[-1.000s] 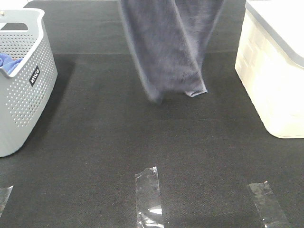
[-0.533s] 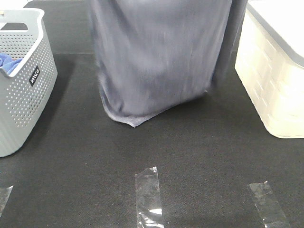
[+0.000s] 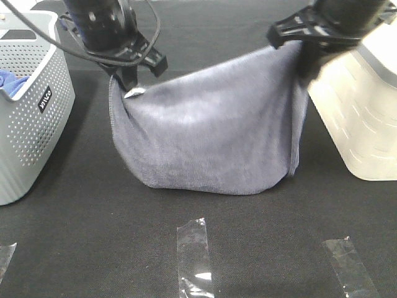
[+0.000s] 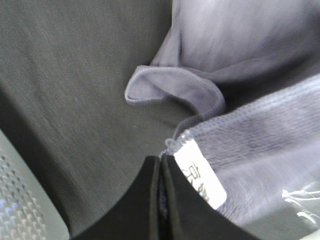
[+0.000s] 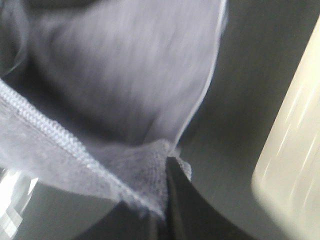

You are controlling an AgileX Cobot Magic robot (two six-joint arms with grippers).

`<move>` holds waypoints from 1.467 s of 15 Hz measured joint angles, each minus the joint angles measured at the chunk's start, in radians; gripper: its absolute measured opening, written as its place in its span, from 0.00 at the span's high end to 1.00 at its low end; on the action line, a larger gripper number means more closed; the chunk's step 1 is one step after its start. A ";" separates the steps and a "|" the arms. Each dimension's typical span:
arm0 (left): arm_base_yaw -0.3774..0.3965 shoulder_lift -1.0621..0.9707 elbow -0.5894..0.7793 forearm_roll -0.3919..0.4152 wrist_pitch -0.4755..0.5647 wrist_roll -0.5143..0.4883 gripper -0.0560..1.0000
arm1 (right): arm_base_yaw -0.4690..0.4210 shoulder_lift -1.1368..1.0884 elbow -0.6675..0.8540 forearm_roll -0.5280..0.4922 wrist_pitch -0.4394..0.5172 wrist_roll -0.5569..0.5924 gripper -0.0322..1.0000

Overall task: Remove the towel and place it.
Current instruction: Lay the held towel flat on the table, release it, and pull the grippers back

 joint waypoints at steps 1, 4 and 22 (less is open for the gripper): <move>0.001 0.002 0.018 0.064 -0.108 -0.010 0.95 | 0.000 0.028 0.000 -0.061 -0.093 0.008 0.97; 0.058 0.012 0.025 0.323 -0.518 -0.112 0.95 | -0.001 0.105 -0.015 -0.348 -0.329 0.150 0.97; 0.060 0.049 -0.442 0.307 -0.301 -0.157 0.95 | 0.003 0.106 -0.497 -0.396 0.016 0.133 0.97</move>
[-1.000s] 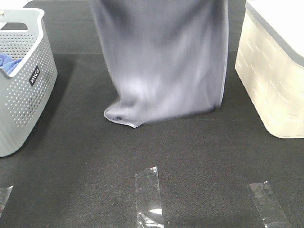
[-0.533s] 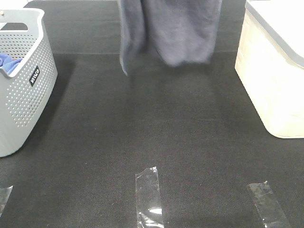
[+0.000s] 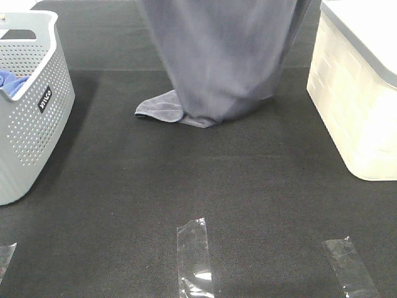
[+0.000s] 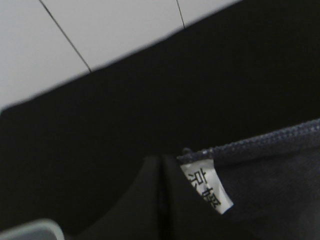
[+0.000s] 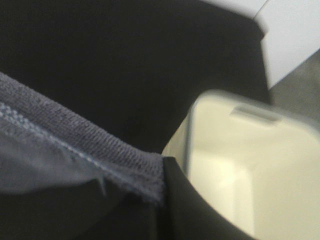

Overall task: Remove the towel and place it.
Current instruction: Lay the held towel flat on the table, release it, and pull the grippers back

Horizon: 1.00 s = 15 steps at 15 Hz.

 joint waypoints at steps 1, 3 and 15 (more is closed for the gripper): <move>-0.004 -0.001 0.008 -0.055 0.113 0.004 0.95 | 0.000 0.000 0.048 0.057 0.047 -0.028 0.97; -0.004 -0.003 0.037 -0.168 0.283 0.018 0.95 | -0.001 0.000 0.134 0.147 0.135 -0.055 0.97; -0.161 -0.180 0.604 -0.328 0.443 0.010 0.95 | -0.001 -0.148 0.658 0.488 0.211 -0.162 0.97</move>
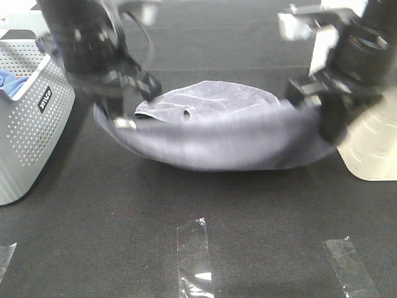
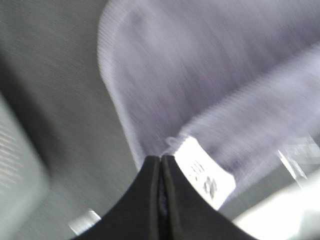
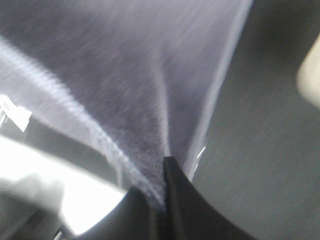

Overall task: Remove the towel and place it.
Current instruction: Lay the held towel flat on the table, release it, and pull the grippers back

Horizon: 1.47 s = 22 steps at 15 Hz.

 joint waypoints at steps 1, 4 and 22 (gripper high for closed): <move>-0.038 -0.033 0.040 0.000 0.000 -0.020 0.95 | 0.000 -0.048 0.062 0.025 0.000 0.000 0.97; -0.200 -0.171 0.184 0.000 0.000 -0.131 0.95 | 0.000 -0.213 0.222 0.069 0.000 0.000 0.97; -0.611 -0.416 0.749 -0.289 -0.169 -0.545 0.95 | 0.000 -0.670 0.718 0.351 0.005 0.036 0.97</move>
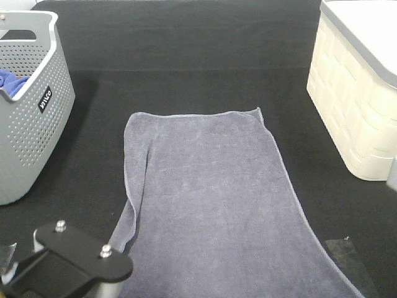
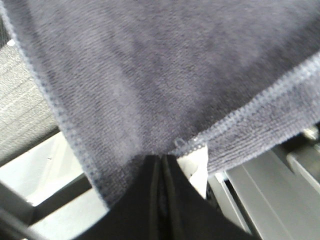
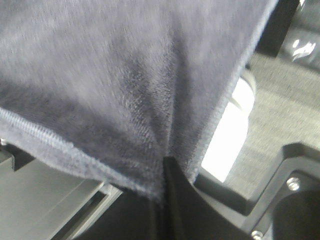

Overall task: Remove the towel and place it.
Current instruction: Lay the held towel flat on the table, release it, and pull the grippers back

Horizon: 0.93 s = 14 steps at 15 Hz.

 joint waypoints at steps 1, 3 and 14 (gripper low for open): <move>0.000 0.000 0.026 -0.005 -0.033 -0.003 0.95 | 0.000 0.000 0.023 0.006 -0.001 0.001 0.97; 0.000 0.000 0.050 -0.013 -0.071 -0.006 0.95 | 0.000 0.000 0.039 0.010 -0.001 0.001 0.97; 0.000 0.000 0.056 0.010 -0.056 -0.018 0.37 | 0.000 0.000 0.015 0.018 -0.001 0.012 0.33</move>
